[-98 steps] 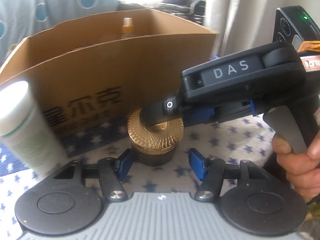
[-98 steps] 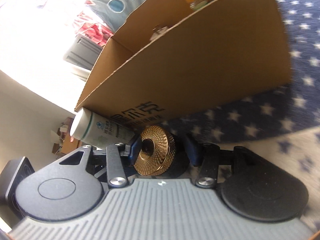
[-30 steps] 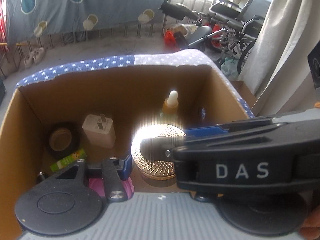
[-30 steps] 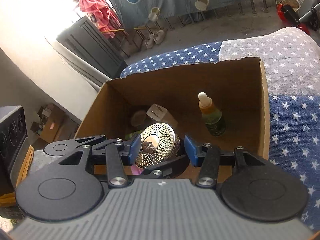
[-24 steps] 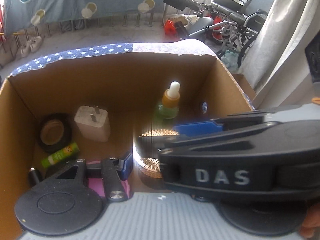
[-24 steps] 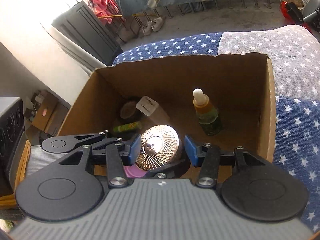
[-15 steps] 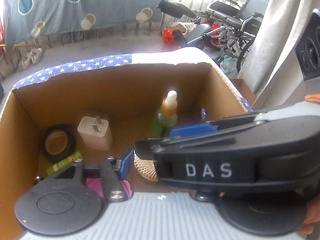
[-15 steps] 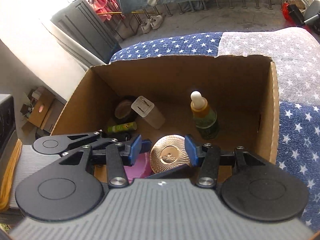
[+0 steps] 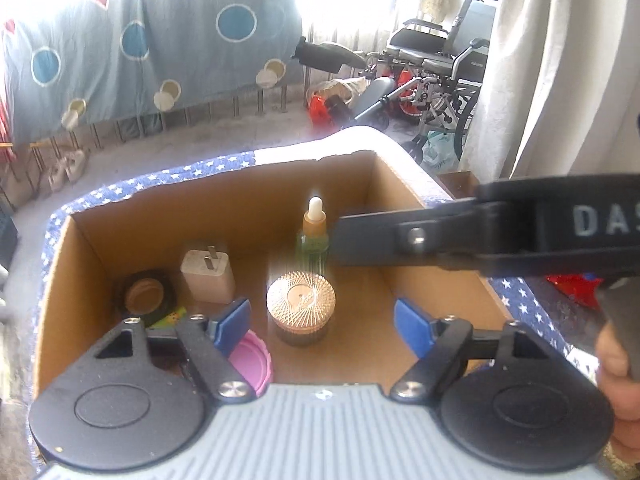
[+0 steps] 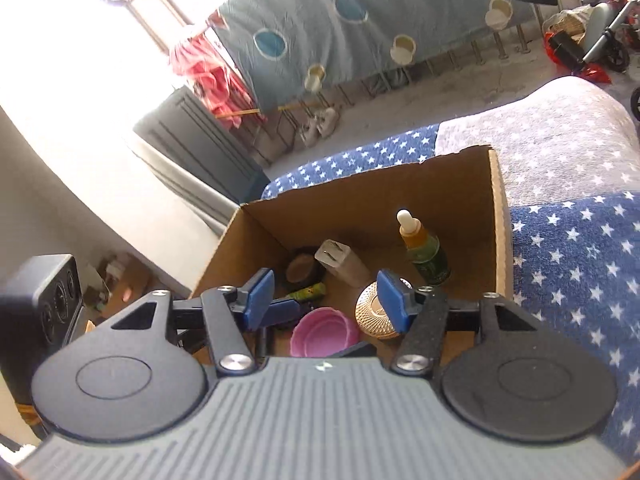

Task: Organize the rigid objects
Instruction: 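Carry the jar with the right gripper into the box and release, then move the right gripper out to the white medicine bottle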

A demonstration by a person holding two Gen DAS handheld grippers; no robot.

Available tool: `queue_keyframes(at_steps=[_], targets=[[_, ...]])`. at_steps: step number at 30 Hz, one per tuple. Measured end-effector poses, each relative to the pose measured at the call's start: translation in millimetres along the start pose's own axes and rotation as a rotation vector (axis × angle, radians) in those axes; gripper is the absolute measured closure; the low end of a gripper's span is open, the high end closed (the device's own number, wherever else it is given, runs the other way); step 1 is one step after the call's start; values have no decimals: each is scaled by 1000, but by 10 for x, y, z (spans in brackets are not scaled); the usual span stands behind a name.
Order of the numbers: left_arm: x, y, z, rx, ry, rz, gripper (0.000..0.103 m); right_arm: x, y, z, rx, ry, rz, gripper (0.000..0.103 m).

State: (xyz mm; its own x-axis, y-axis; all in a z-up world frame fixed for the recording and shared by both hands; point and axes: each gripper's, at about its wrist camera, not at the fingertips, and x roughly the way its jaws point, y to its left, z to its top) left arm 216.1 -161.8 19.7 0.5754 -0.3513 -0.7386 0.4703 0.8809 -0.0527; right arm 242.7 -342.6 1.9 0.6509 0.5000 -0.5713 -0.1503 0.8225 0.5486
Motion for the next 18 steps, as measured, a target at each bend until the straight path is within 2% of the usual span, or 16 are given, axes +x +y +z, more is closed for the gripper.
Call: queue_keyframes(at_steps=[7,13,18], targets=[[-268,-91,-92,30,-32,10,18,-446,82,-379,75,-100,29,30],[-447,-96,-193,47,-47,21,16,-687,185,-709,109,-156,26,24],[-564,-23,-255,46,-63,36,14,-785,338,-800,116,-179,51,21]])
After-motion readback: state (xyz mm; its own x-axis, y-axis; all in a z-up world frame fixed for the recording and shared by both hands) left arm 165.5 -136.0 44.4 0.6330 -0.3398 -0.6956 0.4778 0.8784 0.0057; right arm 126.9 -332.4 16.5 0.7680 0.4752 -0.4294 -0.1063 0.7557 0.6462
